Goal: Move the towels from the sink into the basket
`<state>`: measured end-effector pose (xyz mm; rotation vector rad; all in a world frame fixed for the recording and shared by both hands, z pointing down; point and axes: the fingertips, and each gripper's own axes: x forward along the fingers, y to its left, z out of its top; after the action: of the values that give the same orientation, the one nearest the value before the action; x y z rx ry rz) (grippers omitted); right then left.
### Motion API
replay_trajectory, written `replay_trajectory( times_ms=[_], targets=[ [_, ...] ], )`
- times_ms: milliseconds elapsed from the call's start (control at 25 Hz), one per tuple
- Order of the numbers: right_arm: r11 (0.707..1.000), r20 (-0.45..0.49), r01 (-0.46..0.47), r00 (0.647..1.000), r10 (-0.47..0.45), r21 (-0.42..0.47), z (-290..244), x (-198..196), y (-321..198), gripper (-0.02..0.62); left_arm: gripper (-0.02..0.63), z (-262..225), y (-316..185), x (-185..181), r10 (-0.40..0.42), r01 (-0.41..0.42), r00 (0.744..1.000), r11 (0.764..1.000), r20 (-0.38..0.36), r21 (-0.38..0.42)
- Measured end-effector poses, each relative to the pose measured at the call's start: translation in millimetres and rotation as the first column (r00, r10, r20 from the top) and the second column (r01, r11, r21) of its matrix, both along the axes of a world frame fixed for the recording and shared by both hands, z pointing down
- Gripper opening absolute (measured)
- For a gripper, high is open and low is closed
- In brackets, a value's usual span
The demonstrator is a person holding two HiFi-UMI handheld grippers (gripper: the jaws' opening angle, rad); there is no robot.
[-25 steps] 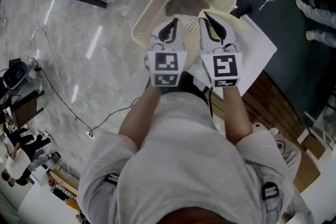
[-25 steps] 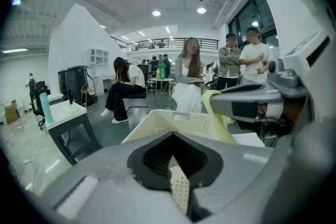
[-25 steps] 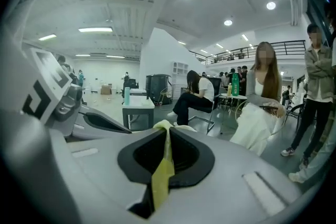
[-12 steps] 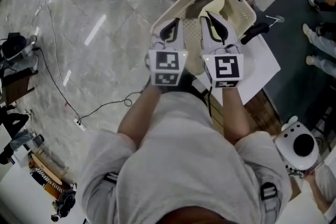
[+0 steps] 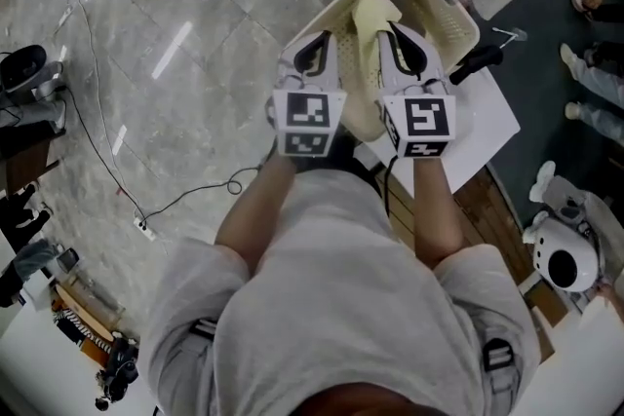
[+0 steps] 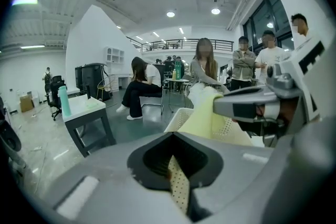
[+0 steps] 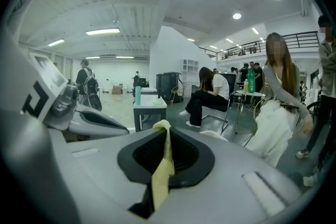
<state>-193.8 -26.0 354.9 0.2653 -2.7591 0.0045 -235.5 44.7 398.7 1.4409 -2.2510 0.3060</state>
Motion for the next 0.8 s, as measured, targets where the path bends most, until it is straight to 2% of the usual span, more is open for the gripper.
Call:
replay_trajectory(
  times_ms=[320, 480, 640, 800],
  targets=[
    [0.999, -0.128, 0.032, 0.991, -0.034, -0.023, 45, -4, 3, 0.011, 0.020, 14, -3, -8, 0.002, -0.002, 1.000, 1.000, -0.021, -0.024],
    [0.998, -0.194, 0.055, 0.979, -0.061, -0.037, 66, -11, 6, 0.011, 0.020, 21, -3, -15, 0.001, -0.002, 1.000, 0.999, -0.031, -0.035],
    [0.999, -0.277, 0.040, 0.960, -0.046, -0.026, 86, -9, 2, 0.014, 0.020, 25, -4, -17, 0.001, -0.002, 0.999, 0.999, -0.037, -0.038],
    [0.997, -0.308, 0.056, 0.949, -0.069, -0.052, 93, -6, 4, 0.095, 0.020, 28, -6, -16, 0.008, -0.010, 0.999, 0.999, -0.044, -0.045]
  ],
)
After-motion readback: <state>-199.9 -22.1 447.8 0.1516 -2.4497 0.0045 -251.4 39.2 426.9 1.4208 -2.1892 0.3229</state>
